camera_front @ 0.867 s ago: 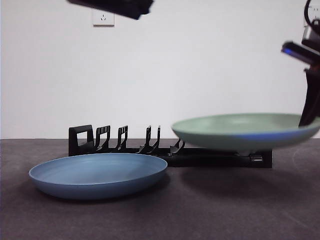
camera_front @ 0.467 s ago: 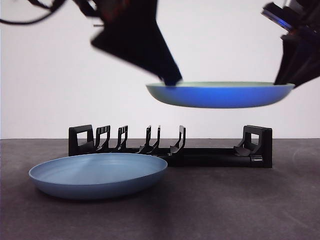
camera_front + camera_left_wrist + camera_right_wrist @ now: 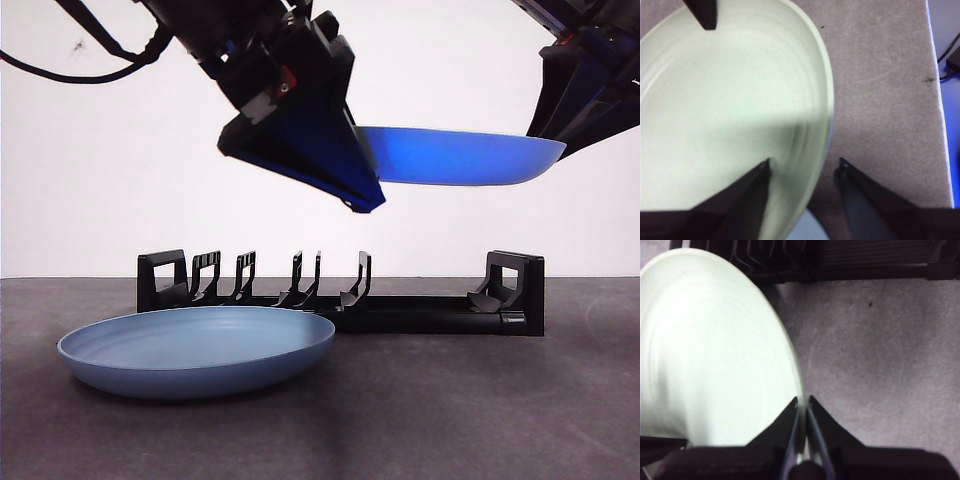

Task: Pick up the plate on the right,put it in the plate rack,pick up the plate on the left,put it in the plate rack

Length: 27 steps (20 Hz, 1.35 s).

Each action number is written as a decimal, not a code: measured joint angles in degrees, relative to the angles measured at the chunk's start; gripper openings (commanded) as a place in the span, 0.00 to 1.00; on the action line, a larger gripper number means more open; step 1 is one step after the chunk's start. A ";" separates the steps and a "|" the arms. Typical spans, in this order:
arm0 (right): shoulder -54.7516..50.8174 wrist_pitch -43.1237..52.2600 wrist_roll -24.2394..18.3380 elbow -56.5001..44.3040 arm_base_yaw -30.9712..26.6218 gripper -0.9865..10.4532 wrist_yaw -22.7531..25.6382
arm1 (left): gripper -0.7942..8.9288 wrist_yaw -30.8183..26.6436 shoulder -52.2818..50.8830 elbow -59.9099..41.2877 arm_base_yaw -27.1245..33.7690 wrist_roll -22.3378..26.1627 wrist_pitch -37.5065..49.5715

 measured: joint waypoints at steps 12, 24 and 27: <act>0.02 0.50 -0.68 0.04 0.07 0.07 0.44 | 0.07 2.45 0.13 0.02 -0.85 3.21 0.13; -2.45 14.27 -0.70 2.29 -0.52 0.50 0.00 | 0.07 2.19 0.15 0.20 -0.46 -2.08 1.07; -7.21 21.31 1.42 2.45 -1.77 0.50 3.04 | 0.07 2.36 0.15 0.85 1.90 -7.13 3.58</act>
